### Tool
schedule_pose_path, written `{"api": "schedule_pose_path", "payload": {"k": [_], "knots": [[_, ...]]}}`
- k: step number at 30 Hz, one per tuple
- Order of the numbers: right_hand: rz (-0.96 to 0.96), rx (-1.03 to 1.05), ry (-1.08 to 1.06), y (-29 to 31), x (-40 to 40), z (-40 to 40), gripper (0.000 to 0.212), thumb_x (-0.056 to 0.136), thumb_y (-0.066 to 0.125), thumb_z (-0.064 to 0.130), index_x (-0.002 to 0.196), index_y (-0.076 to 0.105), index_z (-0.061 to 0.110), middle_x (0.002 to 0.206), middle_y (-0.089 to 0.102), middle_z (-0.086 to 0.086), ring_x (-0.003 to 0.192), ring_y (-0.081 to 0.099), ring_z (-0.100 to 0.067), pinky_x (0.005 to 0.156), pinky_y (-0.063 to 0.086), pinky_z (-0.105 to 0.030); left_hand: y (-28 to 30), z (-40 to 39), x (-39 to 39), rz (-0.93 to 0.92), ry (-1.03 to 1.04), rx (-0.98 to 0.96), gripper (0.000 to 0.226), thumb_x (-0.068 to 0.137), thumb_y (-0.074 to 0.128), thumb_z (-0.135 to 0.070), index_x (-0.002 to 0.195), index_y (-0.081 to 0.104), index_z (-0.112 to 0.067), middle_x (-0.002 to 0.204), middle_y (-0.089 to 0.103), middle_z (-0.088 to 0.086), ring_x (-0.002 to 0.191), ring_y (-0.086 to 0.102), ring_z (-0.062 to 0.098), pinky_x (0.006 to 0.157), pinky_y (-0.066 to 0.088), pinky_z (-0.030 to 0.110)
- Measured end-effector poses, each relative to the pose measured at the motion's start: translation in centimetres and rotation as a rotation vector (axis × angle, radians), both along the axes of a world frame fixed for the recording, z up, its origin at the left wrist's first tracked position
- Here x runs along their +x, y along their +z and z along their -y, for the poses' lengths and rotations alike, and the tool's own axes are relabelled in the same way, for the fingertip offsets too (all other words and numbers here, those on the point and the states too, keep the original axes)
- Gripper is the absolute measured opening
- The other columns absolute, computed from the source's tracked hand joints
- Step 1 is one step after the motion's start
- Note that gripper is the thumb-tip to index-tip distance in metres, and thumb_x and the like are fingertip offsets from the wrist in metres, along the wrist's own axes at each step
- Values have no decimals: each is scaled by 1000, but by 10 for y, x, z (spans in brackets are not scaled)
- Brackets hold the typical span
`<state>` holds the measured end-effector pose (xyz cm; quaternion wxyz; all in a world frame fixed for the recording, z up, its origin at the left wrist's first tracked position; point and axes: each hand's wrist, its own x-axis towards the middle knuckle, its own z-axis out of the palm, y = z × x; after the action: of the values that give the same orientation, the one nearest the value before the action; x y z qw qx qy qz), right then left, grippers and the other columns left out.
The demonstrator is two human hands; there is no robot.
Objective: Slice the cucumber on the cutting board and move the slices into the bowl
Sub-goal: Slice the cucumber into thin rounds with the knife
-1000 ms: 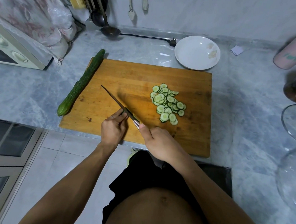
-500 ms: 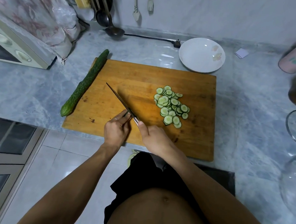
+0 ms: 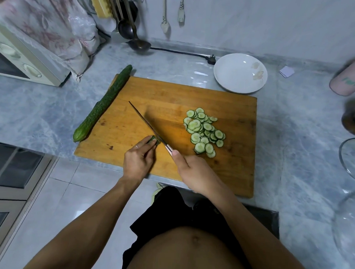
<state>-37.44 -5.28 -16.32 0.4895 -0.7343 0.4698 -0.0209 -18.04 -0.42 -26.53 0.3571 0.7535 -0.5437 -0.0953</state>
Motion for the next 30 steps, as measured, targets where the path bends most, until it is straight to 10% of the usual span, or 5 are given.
{"api": "schedule_pose_path", "payload": {"k": [30], "knots": [[-43, -26, 35, -13, 33, 6, 64, 104, 21, 54, 57, 44, 17, 59, 47, -1, 73, 48, -26, 66, 32, -31, 2, 2, 0, 5, 2, 4, 28, 82, 59, -5, 104, 77, -7, 119, 69, 13, 95, 71, 22, 80, 51, 19]]}}
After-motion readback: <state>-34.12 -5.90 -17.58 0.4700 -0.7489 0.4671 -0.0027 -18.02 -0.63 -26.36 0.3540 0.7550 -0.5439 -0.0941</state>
